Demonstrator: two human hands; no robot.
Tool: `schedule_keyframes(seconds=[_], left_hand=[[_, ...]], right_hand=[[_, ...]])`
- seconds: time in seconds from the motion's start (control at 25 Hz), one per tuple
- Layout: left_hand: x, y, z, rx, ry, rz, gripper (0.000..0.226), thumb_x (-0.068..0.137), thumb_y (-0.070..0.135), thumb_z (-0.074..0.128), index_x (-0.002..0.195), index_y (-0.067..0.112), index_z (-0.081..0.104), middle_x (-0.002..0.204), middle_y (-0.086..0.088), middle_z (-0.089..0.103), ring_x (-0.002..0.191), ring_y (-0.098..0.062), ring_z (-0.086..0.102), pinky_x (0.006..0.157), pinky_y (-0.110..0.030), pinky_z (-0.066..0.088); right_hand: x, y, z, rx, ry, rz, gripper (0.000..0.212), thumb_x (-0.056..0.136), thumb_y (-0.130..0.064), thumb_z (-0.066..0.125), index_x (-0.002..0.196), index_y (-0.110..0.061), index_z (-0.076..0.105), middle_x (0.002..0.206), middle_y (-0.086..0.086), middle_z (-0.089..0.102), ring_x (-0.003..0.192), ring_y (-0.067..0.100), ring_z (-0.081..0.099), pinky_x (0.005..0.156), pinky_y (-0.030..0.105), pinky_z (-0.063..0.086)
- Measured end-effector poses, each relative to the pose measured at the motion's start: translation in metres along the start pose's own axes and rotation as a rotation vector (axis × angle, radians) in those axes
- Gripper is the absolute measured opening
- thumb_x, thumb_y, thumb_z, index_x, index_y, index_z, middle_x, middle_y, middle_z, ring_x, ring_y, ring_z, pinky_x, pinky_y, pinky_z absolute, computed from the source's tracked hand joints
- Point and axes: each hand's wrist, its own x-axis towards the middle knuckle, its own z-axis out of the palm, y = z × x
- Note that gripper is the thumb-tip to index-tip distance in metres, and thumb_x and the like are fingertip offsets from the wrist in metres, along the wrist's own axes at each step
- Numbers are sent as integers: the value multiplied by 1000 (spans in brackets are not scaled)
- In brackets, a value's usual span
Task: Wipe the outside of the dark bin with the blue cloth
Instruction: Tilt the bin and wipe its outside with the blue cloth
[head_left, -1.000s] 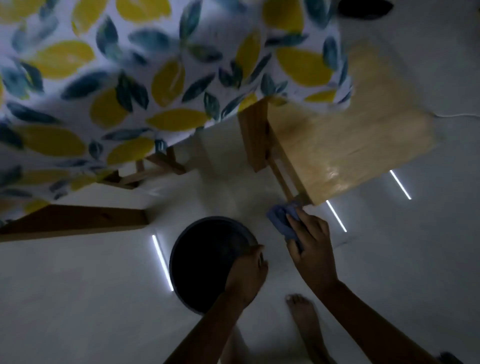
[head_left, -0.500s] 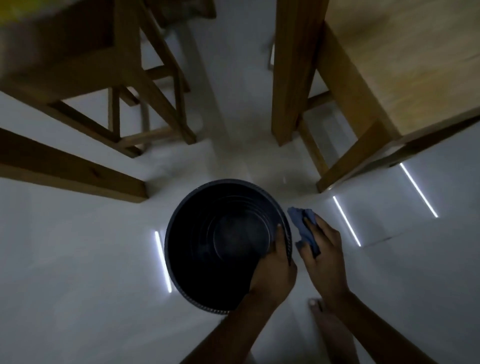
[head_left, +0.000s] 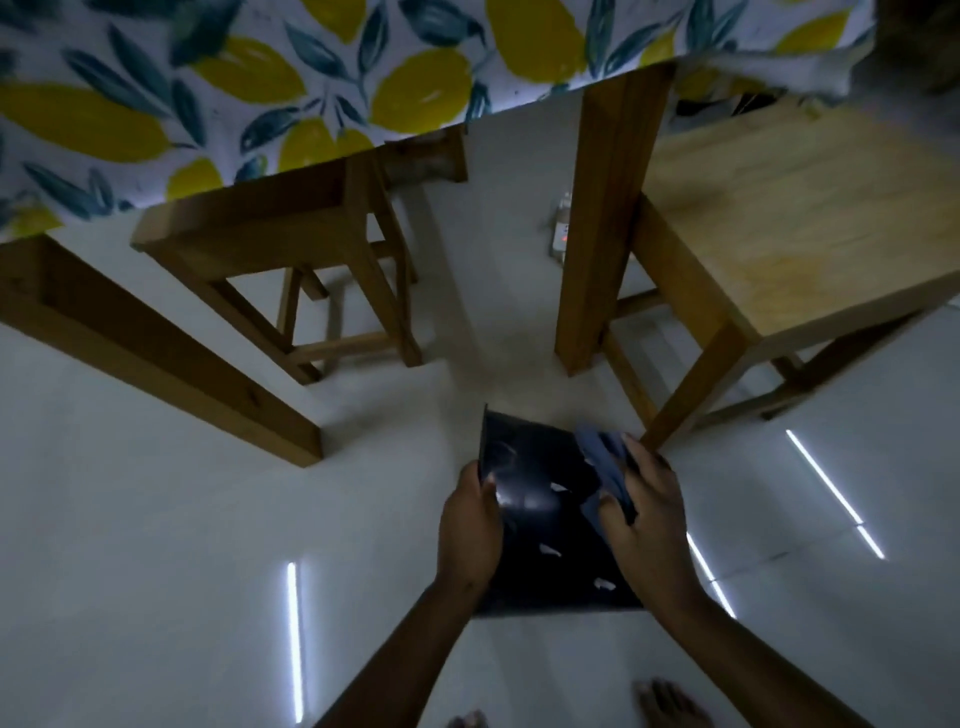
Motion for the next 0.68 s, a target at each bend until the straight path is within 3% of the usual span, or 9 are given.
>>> schedule_keyframes(seconds=[0.12, 0.2, 0.28, 0.36, 0.44, 0.52, 0.6, 0.68], left_hand=[[-9, -22, 9, -44, 39, -57, 27, 104, 26, 37, 116, 11, 57, 96, 2, 65, 78, -6, 62, 65, -18, 46], [-11, -39, 15, -40, 47, -78, 28, 104, 29, 36, 114, 13, 57, 97, -1, 67, 83, -16, 66, 71, -27, 53], [-10, -50, 18, -40, 40, -75, 31, 103, 34, 35, 114, 15, 57, 102, -2, 69, 89, -17, 68, 79, -35, 57], [-6, -59, 23, -24, 35, -59, 31, 103, 34, 34, 118, 17, 56, 103, 1, 70, 89, -12, 68, 80, -35, 58], [-1, -65, 27, 14, 32, -40, 29, 104, 31, 34, 121, 19, 55, 99, 4, 70, 84, -8, 68, 77, -33, 59], [2, -68, 28, 31, 34, -30, 27, 104, 29, 34, 120, 22, 55, 96, 7, 69, 81, -5, 67, 75, -29, 58], [4, -70, 29, 40, 36, -32, 24, 104, 27, 36, 118, 24, 55, 90, 9, 68, 77, -3, 66, 72, -23, 57], [-1, -72, 28, 47, 39, -44, 22, 104, 27, 37, 115, 24, 55, 87, 12, 66, 75, 0, 66, 67, -14, 53]], right_hand=[[-14, 16, 11, -163, -94, 5, 65, 81, -28, 46, 144, -17, 39, 146, 8, 42, 126, 28, 42, 101, 38, 41], [-33, 29, 29, -354, -253, -139, 63, 84, -34, 44, 146, -21, 37, 156, 3, 30, 135, 29, 37, 104, 38, 37], [-50, 40, 52, -535, -405, -352, 62, 93, -46, 37, 151, -24, 26, 161, 0, 16, 145, 30, 20, 111, 46, 26], [-39, 47, 66, -598, -400, -441, 61, 97, -47, 35, 152, -25, 22, 160, 0, 20, 146, 30, 17, 112, 50, 22], [-7, 61, 72, -630, -377, -381, 55, 95, -32, 49, 147, -23, 34, 152, 4, 40, 138, 28, 37, 106, 48, 38], [25, 81, 64, -675, -365, -274, 54, 95, -22, 43, 147, -24, 30, 141, 8, 53, 130, 26, 48, 98, 44, 46], [21, 85, 61, -617, -347, -109, 53, 96, -30, 24, 150, -28, 23, 143, 7, 51, 129, 27, 48, 100, 45, 43], [-17, 63, 73, -582, -325, -80, 55, 95, -38, 22, 149, -29, 28, 152, -1, 40, 133, 28, 42, 102, 48, 41]])
